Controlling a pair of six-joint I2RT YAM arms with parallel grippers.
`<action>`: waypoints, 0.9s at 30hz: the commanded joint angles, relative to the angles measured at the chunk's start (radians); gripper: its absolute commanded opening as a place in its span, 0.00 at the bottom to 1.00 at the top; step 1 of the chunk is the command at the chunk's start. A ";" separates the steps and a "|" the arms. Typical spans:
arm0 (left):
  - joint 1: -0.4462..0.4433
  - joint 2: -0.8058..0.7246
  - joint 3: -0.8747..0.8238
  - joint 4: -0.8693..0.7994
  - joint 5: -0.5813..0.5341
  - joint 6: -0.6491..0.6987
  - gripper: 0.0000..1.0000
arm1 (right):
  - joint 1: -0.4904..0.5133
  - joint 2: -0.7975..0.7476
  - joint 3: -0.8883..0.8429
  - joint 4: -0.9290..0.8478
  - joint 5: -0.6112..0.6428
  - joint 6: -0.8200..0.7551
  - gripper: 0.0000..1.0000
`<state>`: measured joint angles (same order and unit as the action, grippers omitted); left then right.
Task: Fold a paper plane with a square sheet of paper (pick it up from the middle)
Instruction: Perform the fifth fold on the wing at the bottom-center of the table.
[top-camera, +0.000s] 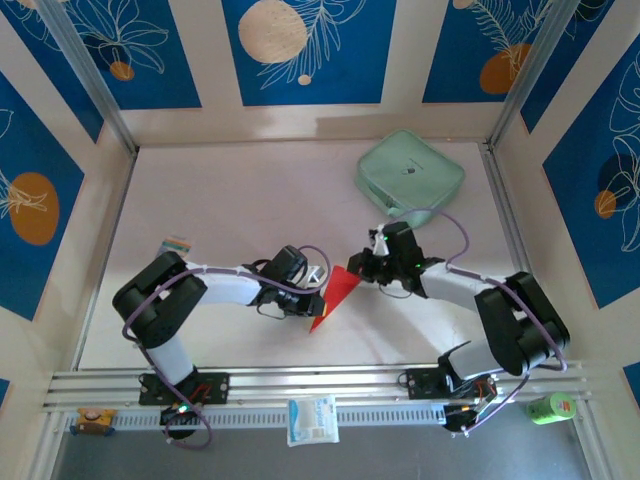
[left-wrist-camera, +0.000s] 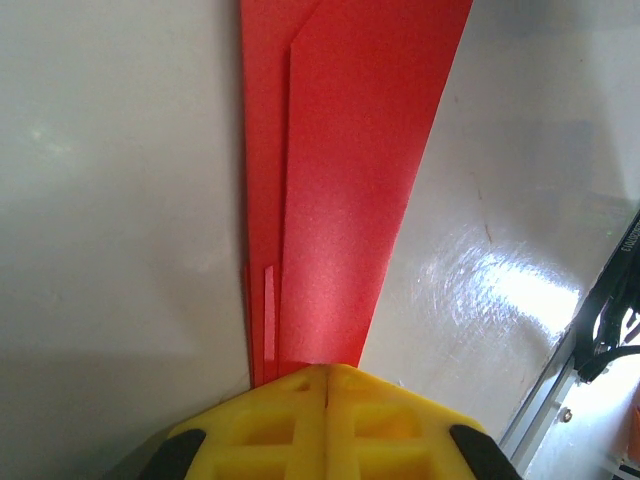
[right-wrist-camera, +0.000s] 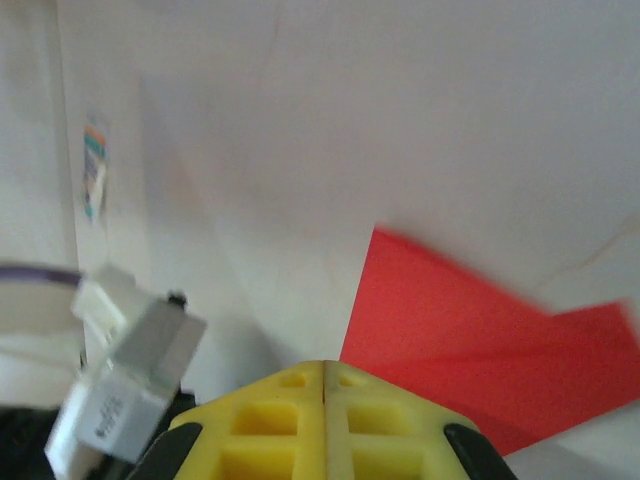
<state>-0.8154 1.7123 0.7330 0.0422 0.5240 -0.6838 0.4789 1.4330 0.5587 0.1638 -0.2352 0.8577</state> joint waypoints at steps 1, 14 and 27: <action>-0.001 0.020 -0.033 -0.099 -0.021 -0.011 0.00 | 0.045 0.060 -0.014 -0.004 -0.013 0.036 0.03; -0.002 -0.093 -0.062 -0.014 0.096 -0.004 0.00 | 0.052 0.221 -0.039 -0.048 0.065 0.089 0.00; -0.005 -0.067 -0.012 -0.092 0.156 0.034 0.00 | 0.050 0.226 -0.025 -0.093 0.073 0.079 0.00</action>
<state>-0.8162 1.5997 0.7071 0.0185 0.6548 -0.6750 0.5411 1.6089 0.5541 0.1986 -0.2516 0.9436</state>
